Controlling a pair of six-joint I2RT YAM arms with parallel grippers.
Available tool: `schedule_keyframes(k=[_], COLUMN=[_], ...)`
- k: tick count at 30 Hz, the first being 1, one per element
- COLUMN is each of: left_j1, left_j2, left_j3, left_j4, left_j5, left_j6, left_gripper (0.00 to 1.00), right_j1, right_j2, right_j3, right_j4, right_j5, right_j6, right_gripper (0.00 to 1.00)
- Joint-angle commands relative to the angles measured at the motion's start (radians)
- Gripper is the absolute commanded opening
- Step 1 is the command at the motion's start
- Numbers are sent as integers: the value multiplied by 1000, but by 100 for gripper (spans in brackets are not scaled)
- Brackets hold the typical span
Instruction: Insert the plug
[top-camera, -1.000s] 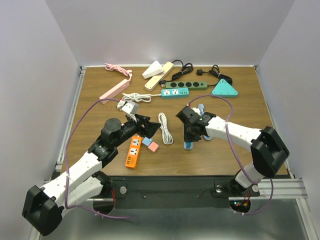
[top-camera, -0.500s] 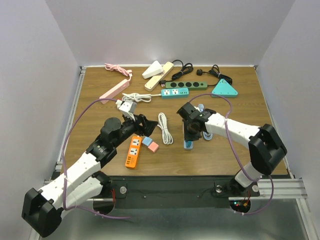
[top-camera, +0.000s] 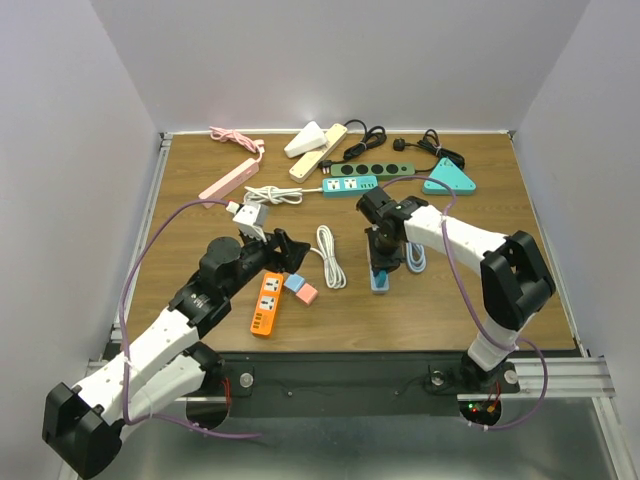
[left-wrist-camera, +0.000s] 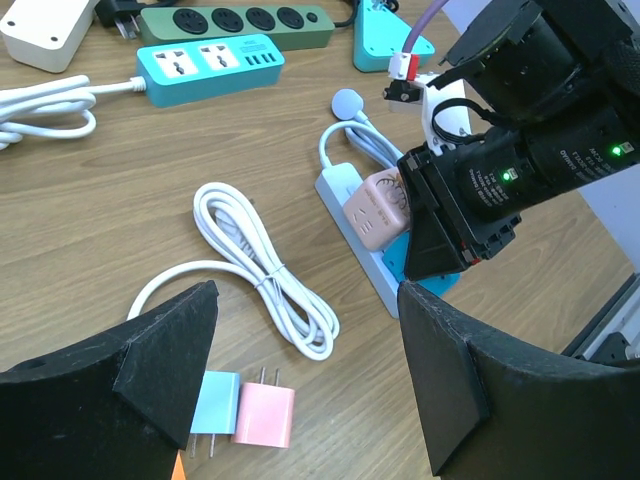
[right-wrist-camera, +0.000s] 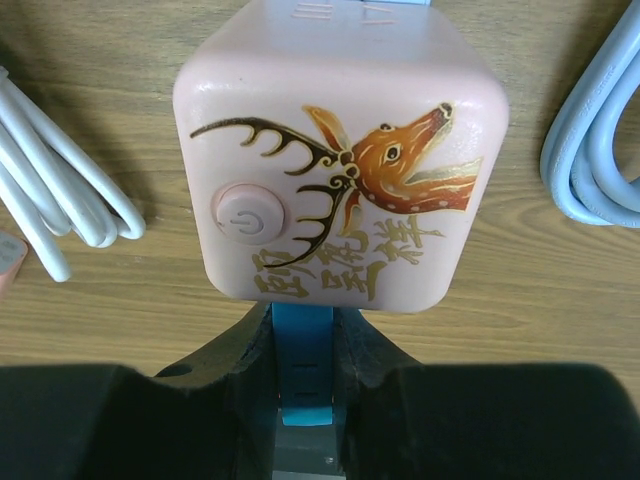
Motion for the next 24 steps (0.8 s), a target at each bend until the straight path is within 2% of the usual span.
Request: schedule_keyframes(k=[1, 13, 24], left_j1=[2, 2, 2], left_j2=[-28, -26, -37], left_j3=[29, 19, 6], left_j4=[7, 17, 12], left_j5=[-22, -35, -35], left_j6=[-7, -14, -30], left_gripper=[83, 83, 83], right_j1=[-75, 37, 82], right_j2=[54, -53, -13], right_j3=[16, -234, -283], right_j4=[215, 298, 327], right_j5=[262, 316, 308], right_j6=[-58, 99, 130], right_gripper=[0, 1, 1])
